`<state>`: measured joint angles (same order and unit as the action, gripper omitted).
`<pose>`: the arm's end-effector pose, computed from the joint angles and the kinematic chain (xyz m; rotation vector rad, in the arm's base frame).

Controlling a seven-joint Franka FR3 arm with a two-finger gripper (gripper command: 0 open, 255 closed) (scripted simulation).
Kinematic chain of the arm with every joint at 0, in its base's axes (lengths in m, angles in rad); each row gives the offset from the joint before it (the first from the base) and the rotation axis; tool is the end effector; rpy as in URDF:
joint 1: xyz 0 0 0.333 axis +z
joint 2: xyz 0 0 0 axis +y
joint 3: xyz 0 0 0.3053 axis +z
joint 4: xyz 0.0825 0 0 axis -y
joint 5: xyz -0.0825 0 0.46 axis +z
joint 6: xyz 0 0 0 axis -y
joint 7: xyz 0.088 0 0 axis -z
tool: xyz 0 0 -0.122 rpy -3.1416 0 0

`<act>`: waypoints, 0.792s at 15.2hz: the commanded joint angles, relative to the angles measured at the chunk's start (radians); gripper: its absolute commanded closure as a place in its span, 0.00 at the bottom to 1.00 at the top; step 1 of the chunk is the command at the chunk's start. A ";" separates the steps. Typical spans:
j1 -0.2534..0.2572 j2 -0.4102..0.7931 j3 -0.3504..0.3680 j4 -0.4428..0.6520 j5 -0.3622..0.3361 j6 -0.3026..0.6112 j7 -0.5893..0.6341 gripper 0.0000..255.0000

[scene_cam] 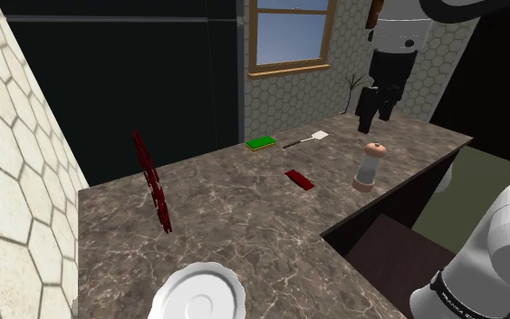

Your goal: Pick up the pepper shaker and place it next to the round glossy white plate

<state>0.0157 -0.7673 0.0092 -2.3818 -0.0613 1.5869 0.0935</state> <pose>0.3953 0.0028 0.5482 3.0704 -0.1066 -0.0364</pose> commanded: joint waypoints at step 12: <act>-0.083 0.141 -0.187 -0.098 -0.174 0.237 -0.208 0.00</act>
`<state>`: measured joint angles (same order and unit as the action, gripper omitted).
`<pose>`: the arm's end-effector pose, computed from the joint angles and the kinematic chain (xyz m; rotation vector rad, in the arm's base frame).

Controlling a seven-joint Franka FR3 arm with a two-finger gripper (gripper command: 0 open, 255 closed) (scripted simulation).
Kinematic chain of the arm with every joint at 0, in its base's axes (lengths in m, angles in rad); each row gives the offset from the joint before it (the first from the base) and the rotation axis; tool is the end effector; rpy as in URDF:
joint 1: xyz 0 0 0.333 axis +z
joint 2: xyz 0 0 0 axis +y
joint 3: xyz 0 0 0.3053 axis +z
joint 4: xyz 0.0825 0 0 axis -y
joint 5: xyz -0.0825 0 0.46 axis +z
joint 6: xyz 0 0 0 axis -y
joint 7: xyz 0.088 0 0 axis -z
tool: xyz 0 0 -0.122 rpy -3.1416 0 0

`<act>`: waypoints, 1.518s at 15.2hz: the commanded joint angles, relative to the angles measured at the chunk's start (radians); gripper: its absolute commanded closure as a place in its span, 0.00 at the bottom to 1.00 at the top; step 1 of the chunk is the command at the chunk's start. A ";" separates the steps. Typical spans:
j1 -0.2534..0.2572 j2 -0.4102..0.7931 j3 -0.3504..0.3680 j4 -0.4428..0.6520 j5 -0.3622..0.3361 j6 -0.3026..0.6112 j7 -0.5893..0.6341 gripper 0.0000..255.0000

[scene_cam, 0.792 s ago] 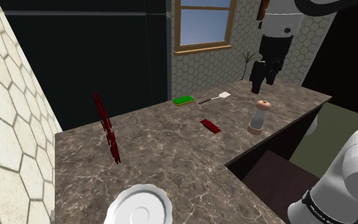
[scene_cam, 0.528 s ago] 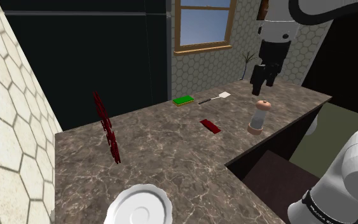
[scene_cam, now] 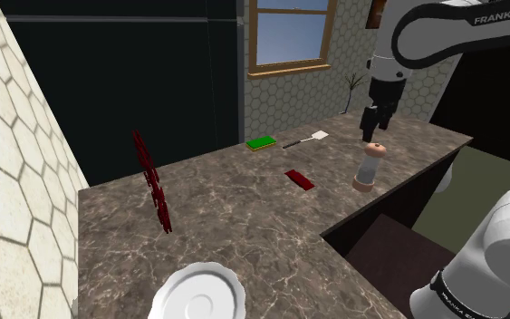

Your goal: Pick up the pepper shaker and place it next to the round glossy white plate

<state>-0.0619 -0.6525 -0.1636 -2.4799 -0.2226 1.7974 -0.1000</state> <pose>0.4172 -0.1166 0.4609 3.0293 -0.0555 -0.0762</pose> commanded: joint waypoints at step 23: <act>-0.072 0.324 -0.203 -0.021 -0.131 0.371 -0.180 0.00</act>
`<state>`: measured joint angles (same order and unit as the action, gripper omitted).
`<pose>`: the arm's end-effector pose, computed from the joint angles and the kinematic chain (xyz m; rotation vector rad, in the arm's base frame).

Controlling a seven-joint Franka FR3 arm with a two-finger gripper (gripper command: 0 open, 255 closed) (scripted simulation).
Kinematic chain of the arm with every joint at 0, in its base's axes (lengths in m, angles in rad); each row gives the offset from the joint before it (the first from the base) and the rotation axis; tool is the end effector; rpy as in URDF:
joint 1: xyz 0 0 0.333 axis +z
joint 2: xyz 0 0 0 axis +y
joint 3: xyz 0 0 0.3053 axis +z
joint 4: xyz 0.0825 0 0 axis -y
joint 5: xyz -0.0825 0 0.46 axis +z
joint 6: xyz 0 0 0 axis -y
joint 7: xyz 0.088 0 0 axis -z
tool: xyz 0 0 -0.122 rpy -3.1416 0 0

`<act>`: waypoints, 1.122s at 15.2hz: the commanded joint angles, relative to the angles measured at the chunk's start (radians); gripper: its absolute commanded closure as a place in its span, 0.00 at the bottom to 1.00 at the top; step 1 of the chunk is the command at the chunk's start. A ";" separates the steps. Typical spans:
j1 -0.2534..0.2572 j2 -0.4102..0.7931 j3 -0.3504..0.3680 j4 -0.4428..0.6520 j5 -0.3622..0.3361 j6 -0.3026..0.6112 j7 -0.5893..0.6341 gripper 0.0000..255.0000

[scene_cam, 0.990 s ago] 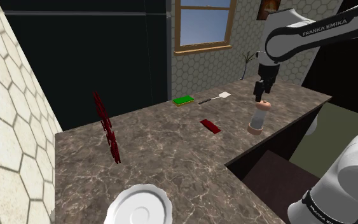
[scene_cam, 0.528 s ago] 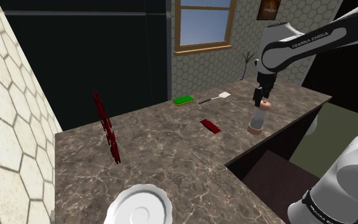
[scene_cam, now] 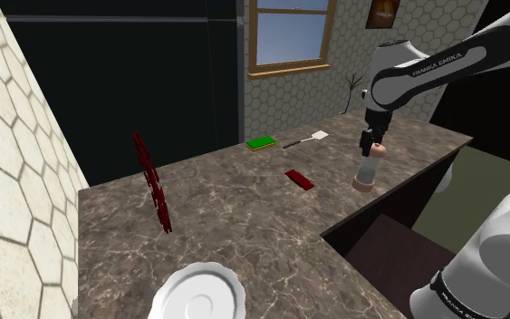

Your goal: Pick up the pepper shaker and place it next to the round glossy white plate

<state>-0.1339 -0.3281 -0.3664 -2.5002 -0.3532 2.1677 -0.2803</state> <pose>0.4306 -0.2446 0.3245 2.9826 0.0019 -0.1145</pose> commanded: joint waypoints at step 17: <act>0.002 -0.035 0.011 0.040 0.007 -0.074 -0.010 1.00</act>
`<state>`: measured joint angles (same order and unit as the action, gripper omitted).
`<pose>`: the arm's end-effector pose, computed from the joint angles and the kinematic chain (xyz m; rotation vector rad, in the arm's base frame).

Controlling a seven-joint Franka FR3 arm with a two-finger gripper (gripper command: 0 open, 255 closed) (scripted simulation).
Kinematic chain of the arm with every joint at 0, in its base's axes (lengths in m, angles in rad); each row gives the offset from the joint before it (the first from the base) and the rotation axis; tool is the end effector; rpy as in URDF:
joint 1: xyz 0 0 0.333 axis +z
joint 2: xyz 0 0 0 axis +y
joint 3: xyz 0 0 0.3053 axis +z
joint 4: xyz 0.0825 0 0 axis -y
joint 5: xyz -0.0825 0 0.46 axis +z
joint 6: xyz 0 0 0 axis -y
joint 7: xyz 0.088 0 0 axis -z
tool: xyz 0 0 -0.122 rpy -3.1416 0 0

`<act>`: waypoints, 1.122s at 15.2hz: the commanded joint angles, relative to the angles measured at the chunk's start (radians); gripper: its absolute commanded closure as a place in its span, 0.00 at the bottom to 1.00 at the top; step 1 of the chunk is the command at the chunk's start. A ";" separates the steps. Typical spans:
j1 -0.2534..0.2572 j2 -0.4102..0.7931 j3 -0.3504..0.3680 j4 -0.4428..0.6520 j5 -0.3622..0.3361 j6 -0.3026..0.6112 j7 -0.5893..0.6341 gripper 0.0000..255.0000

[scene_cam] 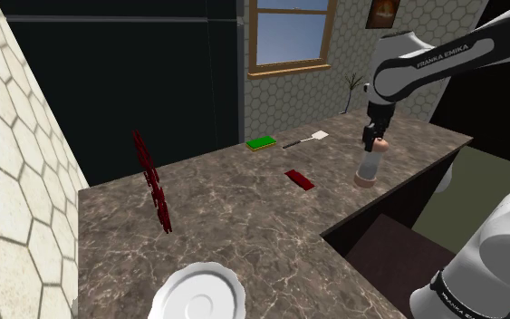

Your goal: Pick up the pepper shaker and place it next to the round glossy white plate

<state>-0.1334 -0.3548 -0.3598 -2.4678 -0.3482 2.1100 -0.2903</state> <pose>0.4331 -0.2466 0.3490 2.9825 0.0019 -0.1143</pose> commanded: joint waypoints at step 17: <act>0.010 -0.075 0.038 0.182 0.028 -0.255 -0.035 1.00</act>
<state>-0.1242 -0.4275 -0.3239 -2.2975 -0.3213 1.8690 -0.3231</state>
